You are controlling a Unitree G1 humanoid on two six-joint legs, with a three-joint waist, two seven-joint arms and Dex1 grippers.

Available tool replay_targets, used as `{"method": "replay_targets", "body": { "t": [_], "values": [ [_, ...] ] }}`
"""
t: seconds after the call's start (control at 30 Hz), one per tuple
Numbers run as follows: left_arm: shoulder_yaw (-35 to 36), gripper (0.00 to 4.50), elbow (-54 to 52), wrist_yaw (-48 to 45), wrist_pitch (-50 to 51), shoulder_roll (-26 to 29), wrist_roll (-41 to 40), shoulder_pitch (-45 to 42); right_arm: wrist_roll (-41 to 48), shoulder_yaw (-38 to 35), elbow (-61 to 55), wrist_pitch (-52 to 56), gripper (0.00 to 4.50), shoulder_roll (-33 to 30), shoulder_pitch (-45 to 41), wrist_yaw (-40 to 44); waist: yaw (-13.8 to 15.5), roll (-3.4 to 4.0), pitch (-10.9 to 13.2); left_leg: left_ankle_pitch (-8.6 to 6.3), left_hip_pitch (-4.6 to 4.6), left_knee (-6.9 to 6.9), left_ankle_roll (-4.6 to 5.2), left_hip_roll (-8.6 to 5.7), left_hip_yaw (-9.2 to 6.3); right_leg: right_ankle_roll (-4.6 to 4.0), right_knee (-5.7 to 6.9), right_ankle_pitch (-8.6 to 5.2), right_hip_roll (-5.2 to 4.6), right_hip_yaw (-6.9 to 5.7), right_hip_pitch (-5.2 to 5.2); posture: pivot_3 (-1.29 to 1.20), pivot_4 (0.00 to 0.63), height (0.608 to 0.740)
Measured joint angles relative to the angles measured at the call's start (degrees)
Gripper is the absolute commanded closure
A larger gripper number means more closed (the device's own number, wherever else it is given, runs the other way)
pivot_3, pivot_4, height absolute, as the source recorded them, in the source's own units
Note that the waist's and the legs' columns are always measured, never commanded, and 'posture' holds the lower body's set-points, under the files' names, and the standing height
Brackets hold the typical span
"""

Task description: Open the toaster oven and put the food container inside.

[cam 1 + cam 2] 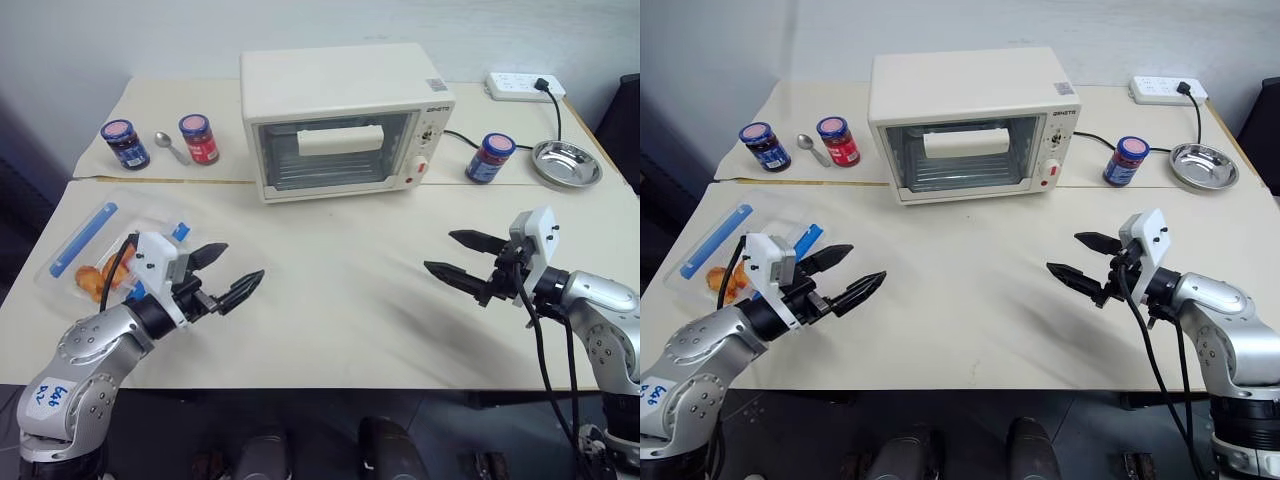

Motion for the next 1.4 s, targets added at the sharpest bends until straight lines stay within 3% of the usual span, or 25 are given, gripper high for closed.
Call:
{"method": "replay_targets", "body": {
  "t": [0.2,0.47,0.6,0.8,1.03,1.23,1.4],
  "values": [
    [0.02,0.0,0.02,2.43,-0.43,-0.06,1.47,-0.12,-0.07,0.18,-0.24,-0.02,0.01,0.27,0.12,-0.78,0.02,0.0,0.0,0.0,0.0,0.0,0.0,0.0,0.02,0.0,0.0,0.0,0.0,0.0,0.0,0.0,0.15,0.74],
    [0.42,0.0,-1.29,3.9,3.66,-0.45,-3.84,-1.86,0.63,0.81,-0.49,1.6,0.01,1.31,-1.65,-2.18,-0.03,0.0,0.0,0.0,0.0,0.0,-0.01,0.01,-0.01,0.0,0.01,0.0,0.0,0.01,0.0,0.0,0.15,0.74],
    [0.22,0.0,-2.74,3.16,6.78,1.3,-8.8,-5.76,0.1,4.16,1.67,1.46,0.01,3.03,-8.19,-2.39,-0.18,-0.02,0.01,0.05,0.01,0.02,-0.08,0.02,-0.01,0.0,0.03,0.0,0.04,0.03,-0.01,0.0,0.15,0.74],
    [0.69,0.0,-2.37,-0.24,9.25,8.14,-14.0,-13.44,-3.59,9.89,11.93,0.23,0.01,7.39,-19.21,-2.49,-0.23,-0.05,0.03,0.05,-0.02,-0.02,-0.08,-0.01,0.06,0.0,0.02,0.0,0.05,0.02,-0.04,0.0,0.15,0.74],
    [2.88,0.0,5.89,-7.25,7.94,17.17,-13.59,-21.1,-11.19,12.89,36.27,-6.97,0.01,14.52,-39.06,-3.49,-1.04,-0.13,0.11,0.09,-0.05,-0.16,-0.15,0.01,0.41,-0.01,0.0,-0.01,0.1,-0.01,-0.14,0.0,0.15,0.74],
    [2.71,0.0,10.51,-9.35,5.74,17.97,-10.72,-22.58,-13.32,13.49,45.24,-11.27,0.01,17.47,-44.73,-0.94,-1.81,-0.16,0.13,0.08,-0.1,-0.27,-0.16,0.0,0.42,-0.01,-0.07,0.0,0.09,-0.04,-0.19,0.0,0.15,0.74],
    [2.38,0.0,12.24,-9.62,3.69,17.81,-8.25,-22.74,-12.35,13.6,40.98,-11.15,0.01,18.38,-44.19,3.42,-1.83,-0.14,0.14,0.13,-0.09,-0.26,-0.25,0.04,0.42,0.0,-0.03,0.0,0.1,-0.04,-0.21,0.0,0.15,0.74]
  ]
}}
